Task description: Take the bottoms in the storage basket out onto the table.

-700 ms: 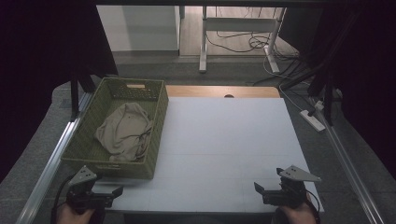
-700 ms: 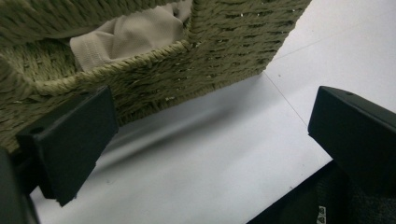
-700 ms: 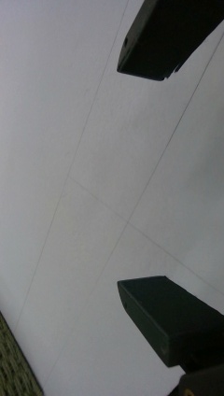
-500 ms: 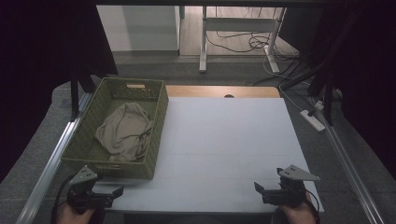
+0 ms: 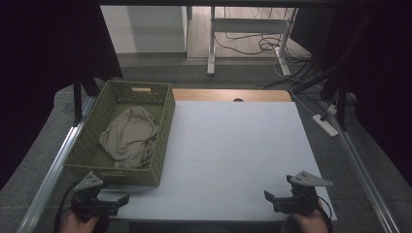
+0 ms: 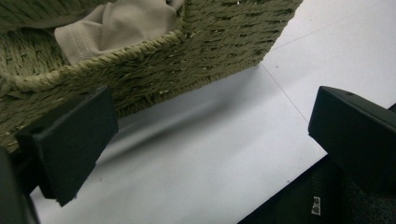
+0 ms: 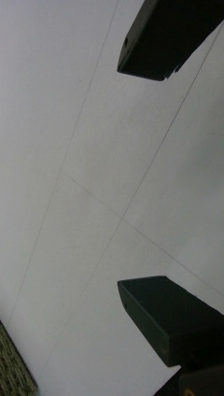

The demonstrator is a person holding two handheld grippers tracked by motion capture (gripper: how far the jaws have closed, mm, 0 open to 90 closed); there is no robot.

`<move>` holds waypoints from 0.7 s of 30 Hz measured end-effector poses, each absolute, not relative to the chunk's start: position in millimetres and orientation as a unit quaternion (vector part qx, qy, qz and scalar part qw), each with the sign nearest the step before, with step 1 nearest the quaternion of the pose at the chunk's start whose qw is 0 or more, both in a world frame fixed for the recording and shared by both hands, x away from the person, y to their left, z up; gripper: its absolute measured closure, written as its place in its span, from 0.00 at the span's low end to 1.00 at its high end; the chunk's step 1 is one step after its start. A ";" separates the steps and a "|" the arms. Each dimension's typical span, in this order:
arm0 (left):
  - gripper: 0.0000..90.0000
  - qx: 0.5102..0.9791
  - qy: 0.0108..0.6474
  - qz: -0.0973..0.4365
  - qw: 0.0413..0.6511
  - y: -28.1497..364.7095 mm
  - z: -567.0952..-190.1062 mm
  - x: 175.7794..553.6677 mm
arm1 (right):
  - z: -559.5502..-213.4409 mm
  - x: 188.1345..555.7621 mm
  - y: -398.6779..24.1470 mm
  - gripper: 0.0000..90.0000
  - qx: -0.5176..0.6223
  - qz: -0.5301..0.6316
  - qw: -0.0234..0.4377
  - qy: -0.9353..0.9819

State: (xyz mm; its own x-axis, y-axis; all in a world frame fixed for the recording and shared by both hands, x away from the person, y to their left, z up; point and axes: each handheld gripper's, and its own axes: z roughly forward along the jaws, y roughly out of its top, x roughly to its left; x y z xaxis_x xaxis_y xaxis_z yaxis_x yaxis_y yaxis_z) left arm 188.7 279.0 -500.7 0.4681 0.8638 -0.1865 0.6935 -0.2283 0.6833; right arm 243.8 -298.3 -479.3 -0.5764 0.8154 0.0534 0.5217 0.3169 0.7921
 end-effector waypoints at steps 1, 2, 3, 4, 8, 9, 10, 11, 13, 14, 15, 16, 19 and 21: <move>0.01 0.776 0.501 0.115 0.366 278.8 -500.6 188.7 | -479.4 243.9 -298.4 0.00 0.423 0.405 0.181 0.790; 0.01 0.776 0.501 0.115 0.366 278.8 -500.6 188.7 | -479.4 243.9 -298.4 0.00 0.423 0.405 0.181 0.790; 0.01 0.776 0.500 0.114 0.367 278.9 -500.6 188.9 | -479.4 244.0 -298.5 0.00 0.422 0.404 0.180 0.791; 0.00 0.776 0.499 0.111 0.369 279.4 -500.4 189.0 | -479.4 244.0 -298.4 0.00 0.422 0.404 0.180 0.792; 0.00 0.778 0.494 0.105 0.374 279.8 -499.8 188.6 | -479.6 244.0 -297.8 0.00 0.419 0.404 0.179 0.794; 0.00 0.779 0.489 0.105 0.379 279.3 -498.7 188.0 | -479.6 244.0 -297.6 0.00 0.417 0.404 0.177 0.795; 0.00 0.779 0.489 0.105 0.379 279.3 -498.7 188.0 | -479.6 244.0 -297.6 0.00 0.417 0.404 0.177 0.795; 0.00 0.780 0.486 0.107 0.379 279.0 -497.8 187.8 | -479.6 244.2 -297.6 0.00 0.417 0.404 0.176 0.795; 0.00 0.780 0.483 0.110 0.383 278.9 -496.0 187.4 | -479.7 244.2 -297.6 0.00 0.418 0.404 0.176 0.795; 0.00 0.780 0.483 0.110 0.383 278.9 -496.0 187.4 | -479.7 244.2 -297.6 0.00 0.418 0.404 0.176 0.795; 0.00 0.781 0.480 0.109 0.384 278.9 -495.6 187.7 | -479.7 244.3 -297.5 0.00 0.417 0.404 0.175 0.795; 0.00 0.781 0.480 0.109 0.384 278.9 -495.6 187.7 | -479.7 244.3 -297.5 0.00 0.417 0.404 0.175 0.795; 0.00 0.784 0.473 0.107 0.387 278.8 -494.7 187.9 | -479.7 244.3 -297.3 0.01 0.416 0.403 0.175 0.796; 0.00 0.786 0.469 0.105 0.390 279.1 -492.4 187.9 | -479.8 244.4 -297.1 0.01 0.416 0.402 0.174 0.797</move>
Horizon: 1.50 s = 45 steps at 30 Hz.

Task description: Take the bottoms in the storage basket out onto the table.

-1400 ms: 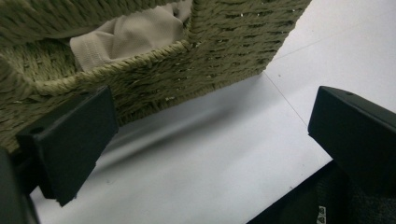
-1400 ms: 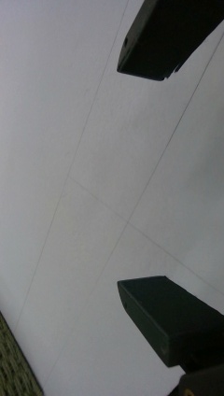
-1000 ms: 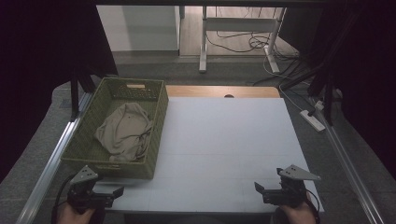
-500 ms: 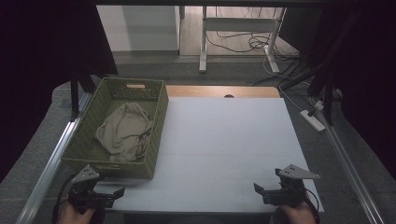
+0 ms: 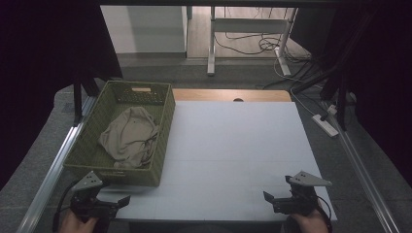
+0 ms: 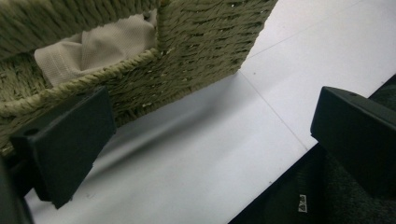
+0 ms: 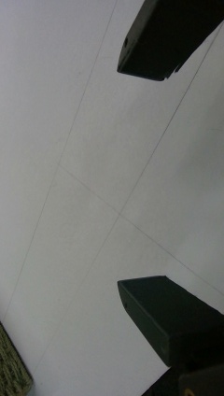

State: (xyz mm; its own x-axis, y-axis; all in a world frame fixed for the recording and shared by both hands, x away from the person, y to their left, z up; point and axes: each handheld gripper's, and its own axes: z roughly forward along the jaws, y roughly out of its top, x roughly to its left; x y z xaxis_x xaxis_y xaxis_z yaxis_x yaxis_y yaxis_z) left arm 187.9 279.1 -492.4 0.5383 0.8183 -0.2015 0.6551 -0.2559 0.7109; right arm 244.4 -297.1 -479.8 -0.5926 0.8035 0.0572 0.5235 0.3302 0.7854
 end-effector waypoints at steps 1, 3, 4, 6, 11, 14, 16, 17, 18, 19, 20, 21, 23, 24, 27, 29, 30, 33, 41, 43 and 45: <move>0.00 0.786 0.469 0.105 0.390 279.1 -492.4 187.9 | -479.8 244.4 -297.1 0.01 0.416 0.402 0.174 0.797; 0.00 0.787 0.465 0.105 0.392 279.9 -490.8 187.9 | -479.8 244.5 -297.0 0.01 0.416 0.401 0.174 0.797; 0.00 0.786 0.465 0.104 0.394 280.6 -489.4 188.0 | -479.8 244.4 -297.0 0.01 0.416 0.402 0.174 0.797; 0.00 0.787 0.462 0.104 0.396 281.0 -487.9 188.0 | -479.8 244.4 -297.1 0.01 0.416 0.402 0.174 0.797; 0.00 0.793 0.447 0.103 0.402 281.7 -481.1 187.0 | -479.9 244.4 -297.1 0.01 0.415 0.402 0.174 0.797; 0.00 0.792 0.444 0.107 0.406 283.8 -476.9 185.5 | -479.9 244.6 -297.1 0.01 0.415 0.401 0.173 0.798; 0.00 0.791 0.444 0.106 0.406 284.6 -476.1 185.5 | -480.0 244.6 -297.1 0.01 0.416 0.402 0.173 0.798; 0.00 0.792 0.444 0.105 0.406 285.2 -475.5 185.6 | -480.0 244.7 -297.2 0.01 0.415 0.401 0.173 0.798; 0.00 0.793 0.444 0.105 0.404 285.4 -475.0 185.6 | -480.0 244.8 -297.3 0.01 0.416 0.401 0.172 0.798; 0.00 0.794 0.443 0.105 0.402 285.4 -474.7 185.6 | -480.0 244.9 -297.4 0.01 0.416 0.402 0.172 0.798; 0.00 0.797 0.442 0.107 0.398 285.1 -473.5 185.8 | -480.0 245.0 -297.3 0.01 0.416 0.402 0.172 0.797; 0.00 0.797 0.442 0.107 0.398 285.1 -473.5 185.8 | -480.0 245.0 -297.3 0.01 0.416 0.402 0.172 0.797; 0.00 0.796 0.442 0.107 0.399 285.0 -471.8 185.9 | -480.1 245.0 -297.2 0.01 0.416 0.401 0.171 0.798; 0.00 0.794 0.442 0.105 0.404 285.3 -470.0 186.0 | -480.1 245.1 -297.2 0.01 0.417 0.401 0.171 0.798; 0.00 0.794 0.440 0.103 0.406 285.4 -468.4 185.9 | -480.1 245.2 -297.3 0.01 0.417 0.401 0.171 0.798; 0.00 0.794 0.440 0.100 0.407 285.7 -467.2 186.1 | -480.1 245.2 -297.3 0.01 0.417 0.402 0.171 0.797; 0.00 0.794 0.441 0.098 0.408 286.0 -466.5 186.5 | -480.2 245.5 -297.5 0.01 0.417 0.402 0.170 0.797; 0.00 0.794 0.441 0.094 0.408 287.2 -462.8 188.1 | -480.3 245.7 -297.5 0.01 0.417 0.401 0.169 0.798; 0.00 0.801 0.439 0.099 0.396 288.2 -454.1 190.8 | -480.4 246.1 -297.3 0.01 0.417 0.401 0.168 0.798; 0.00 0.800 0.439 0.100 0.396 288.6 -451.7 192.2 | -480.5 246.3 -297.3 0.01 0.417 0.401 0.167 0.798; 0.00 0.801 0.438 0.102 0.395 288.5 -449.1 193.5 | -480.6 246.6 -297.3 0.01 0.418 0.401 0.166 0.798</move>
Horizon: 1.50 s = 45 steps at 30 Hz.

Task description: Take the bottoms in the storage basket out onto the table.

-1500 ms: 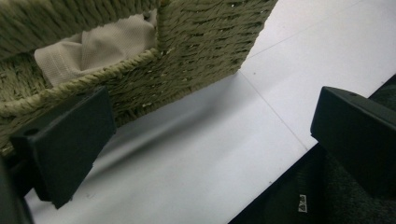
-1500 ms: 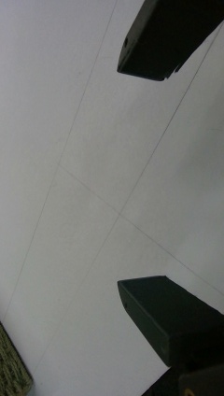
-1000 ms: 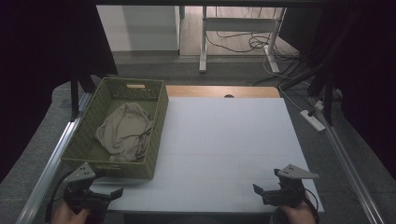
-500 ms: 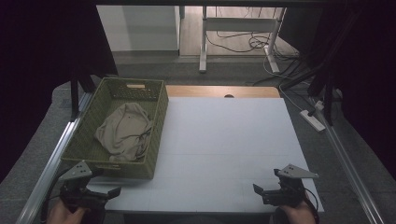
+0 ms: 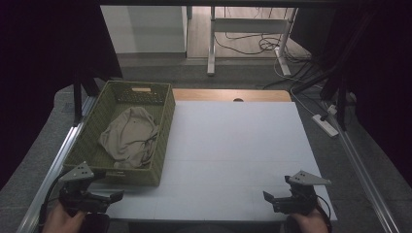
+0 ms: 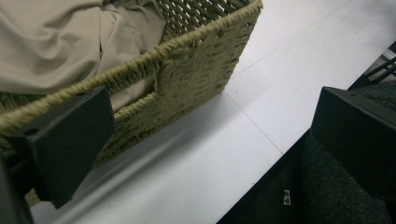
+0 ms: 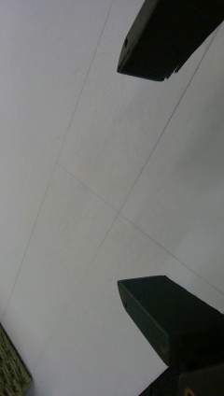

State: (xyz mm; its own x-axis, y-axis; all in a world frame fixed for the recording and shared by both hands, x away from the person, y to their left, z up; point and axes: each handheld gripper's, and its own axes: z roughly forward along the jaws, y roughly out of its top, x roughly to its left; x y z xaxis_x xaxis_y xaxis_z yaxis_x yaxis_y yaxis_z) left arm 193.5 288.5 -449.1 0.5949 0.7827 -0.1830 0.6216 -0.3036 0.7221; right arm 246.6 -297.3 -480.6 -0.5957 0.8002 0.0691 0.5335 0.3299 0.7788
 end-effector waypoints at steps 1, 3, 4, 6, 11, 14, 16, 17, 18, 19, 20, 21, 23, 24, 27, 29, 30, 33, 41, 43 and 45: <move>0.00 0.802 0.437 0.103 0.394 288.3 -446.3 194.9 | -480.7 246.8 -297.3 0.01 0.418 0.400 0.165 0.799; 0.00 0.802 0.437 0.104 0.393 288.1 -444.8 195.6 | -480.7 246.9 -297.3 0.01 0.418 0.400 0.165 0.799; 0.00 0.803 0.436 0.104 0.392 287.8 -443.2 196.5 | -480.7 247.0 -297.3 0.01 0.418 0.400 0.164 0.799; 0.00 0.805 0.435 0.106 0.390 287.4 -439.9 198.6 | -480.7 247.1 -297.3 0.01 0.417 0.400 0.163 0.799; 0.00 0.805 0.438 0.105 0.387 291.3 -433.2 208.9 | -481.1 248.0 -296.9 0.01 0.416 0.399 0.159 0.801; 0.00 0.805 0.438 0.106 0.387 292.9 -430.1 212.9 | -481.2 248.4 -297.0 0.01 0.417 0.399 0.157 0.801; 0.00 0.804 0.439 0.107 0.386 293.5 -428.9 215.7 | -481.2 248.6 -297.5 0.01 0.418 0.400 0.156 0.801; 0.00 0.804 0.439 0.107 0.386 293.5 -428.9 215.7 | -481.2 248.6 -297.5 0.01 0.418 0.400 0.156 0.801; 0.00 0.804 0.439 0.107 0.386 294.1 -428.4 217.3 | -481.1 248.7 -297.7 0.01 0.419 0.400 0.155 0.800; 0.00 0.804 0.438 0.110 0.386 295.5 -427.5 220.8 | -481.2 248.8 -297.9 0.01 0.420 0.401 0.155 0.799; 0.00 0.803 0.438 0.111 0.388 296.3 -426.9 222.5 | -481.2 248.9 -297.9 0.01 0.420 0.401 0.154 0.799; 0.00 0.803 0.438 0.111 0.388 296.3 -426.9 222.5 | -481.2 248.9 -297.9 0.01 0.420 0.401 0.154 0.799; 0.00 0.803 0.437 0.112 0.389 297.7 -425.7 226.4 | -481.2 249.0 -297.8 0.01 0.420 0.401 0.154 0.800; 0.00 0.802 0.437 0.113 0.391 298.4 -425.3 228.4 | -481.2 249.1 -297.8 0.01 0.420 0.400 0.154 0.800; 0.00 0.804 0.437 0.117 0.386 299.9 -425.2 235.1 | -481.3 249.2 -297.8 0.01 0.420 0.400 0.153 0.800; 0.00 0.804 0.440 0.114 0.384 300.6 -425.9 242.1 | -481.3 249.4 -297.9 0.01 0.420 0.401 0.152 0.800; 0.00 0.805 0.440 0.111 0.382 300.7 -425.9 244.4 | -481.3 249.4 -297.9 0.01 0.420 0.401 0.152 0.800; 0.00 0.805 0.446 0.104 0.378 300.4 -426.5 251.3 | -481.3 249.5 -297.9 0.01 0.420 0.401 0.152 0.800; 0.00 0.807 0.451 0.108 0.367 300.6 -425.6 265.3 | -481.4 249.6 -297.9 0.01 0.420 0.401 0.152 0.800; 0.00 0.806 0.452 0.109 0.366 300.8 -424.6 269.5 | -481.4 249.7 -297.8 0.01 0.420 0.400 0.151 0.800; 0.00 0.804 0.454 0.111 0.368 300.8 -423.1 274.2 | -481.5 249.9 -297.6 0.01 0.419 0.400 0.150 0.801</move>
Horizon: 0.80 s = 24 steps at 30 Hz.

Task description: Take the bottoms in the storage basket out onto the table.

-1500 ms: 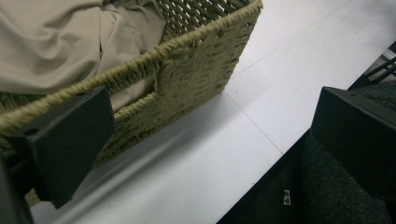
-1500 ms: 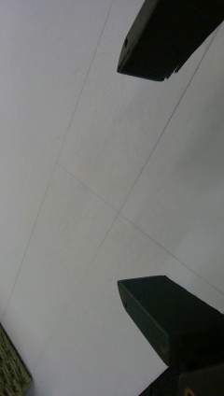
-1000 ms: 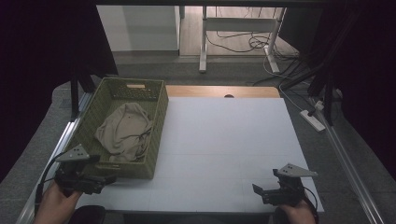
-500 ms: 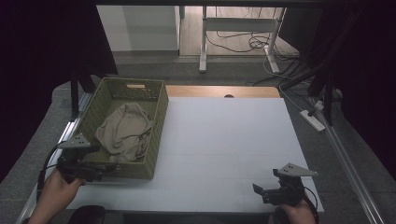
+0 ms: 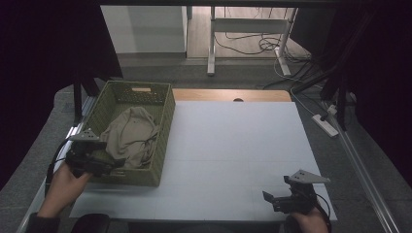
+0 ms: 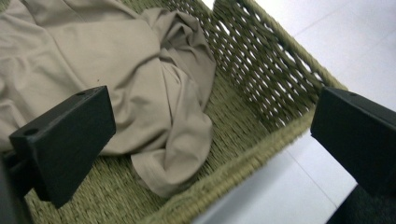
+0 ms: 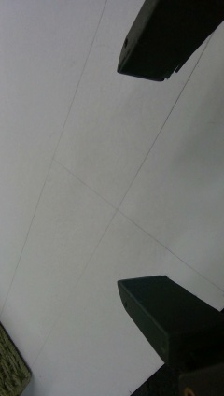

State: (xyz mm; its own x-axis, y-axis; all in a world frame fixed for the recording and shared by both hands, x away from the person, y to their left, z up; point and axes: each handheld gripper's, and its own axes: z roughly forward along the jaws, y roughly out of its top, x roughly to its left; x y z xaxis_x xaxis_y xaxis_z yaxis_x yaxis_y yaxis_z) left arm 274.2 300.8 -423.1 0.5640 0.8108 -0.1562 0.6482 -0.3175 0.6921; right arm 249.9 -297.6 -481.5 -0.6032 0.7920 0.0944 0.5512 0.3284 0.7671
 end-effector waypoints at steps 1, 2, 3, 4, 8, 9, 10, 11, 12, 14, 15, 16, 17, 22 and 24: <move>0.00 0.802 0.456 0.112 0.369 300.5 -422.3 276.6 | -481.5 249.9 -297.6 0.01 0.419 0.400 0.150 0.801; 0.00 0.802 0.456 0.112 0.369 300.2 -421.7 279.0 | -481.5 249.9 -297.5 0.01 0.419 0.400 0.150 0.801; 0.00 0.801 0.458 0.113 0.369 299.6 -421.5 281.4 | -481.5 250.0 -297.5 0.01 0.419 0.400 0.150 0.801; 0.00 0.802 0.460 0.115 0.364 298.4 -421.7 285.9 | -481.5 249.9 -297.5 0.01 0.419 0.400 0.150 0.801; 0.01 0.803 0.463 0.111 0.358 298.2 -423.5 295.1 | -481.5 250.1 -297.8 0.01 0.420 0.401 0.149 0.801; 0.01 0.803 0.463 0.111 0.358 298.2 -423.5 295.1 | -481.5 250.1 -297.8 0.01 0.420 0.401 0.149 0.801; 0.01 0.803 0.464 0.109 0.358 298.6 -423.7 297.4 | -481.5 250.1 -297.8 0.01 0.420 0.401 0.148 0.801; 0.01 0.802 0.466 0.109 0.359 299.0 -423.9 299.7 | -481.5 250.2 -297.8 0.01 0.420 0.401 0.148 0.801; 0.01 0.802 0.465 0.108 0.359 299.4 -424.0 302.0 | -481.5 250.2 -297.7 0.01 0.419 0.400 0.148 0.801; 0.01 0.804 0.465 0.103 0.356 299.8 -423.8 309.6 | -481.6 250.3 -297.5 0.01 0.419 0.400 0.148 0.802; 0.01 0.804 0.465 0.103 0.356 299.8 -423.8 309.6 | -481.6 250.3 -297.5 0.01 0.419 0.400 0.148 0.802; 0.01 0.805 0.465 0.102 0.355 299.6 -423.8 312.1 | -481.6 250.4 -297.5 0.01 0.419 0.400 0.148 0.802; 0.01 0.807 0.464 0.100 0.352 299.7 -423.6 314.8 | -481.7 250.4 -297.5 0.01 0.419 0.400 0.148 0.802; 0.02 0.810 0.462 0.095 0.348 299.6 -425.3 328.5 | -481.7 250.5 -297.5 0.01 0.420 0.400 0.147 0.802; 0.01 0.815 0.461 0.098 0.337 298.5 -427.7 335.6 | -481.7 250.6 -297.6 0.01 0.420 0.400 0.146 0.802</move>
State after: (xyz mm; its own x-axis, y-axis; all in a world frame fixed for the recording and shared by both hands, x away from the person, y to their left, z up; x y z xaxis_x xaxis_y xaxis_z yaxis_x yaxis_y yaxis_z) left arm 335.6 298.5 -427.7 0.5556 0.8177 -0.1505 0.6849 -0.3474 0.6404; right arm 250.6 -297.6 -481.7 -0.6051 0.7897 0.1012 0.5556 0.3279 0.7641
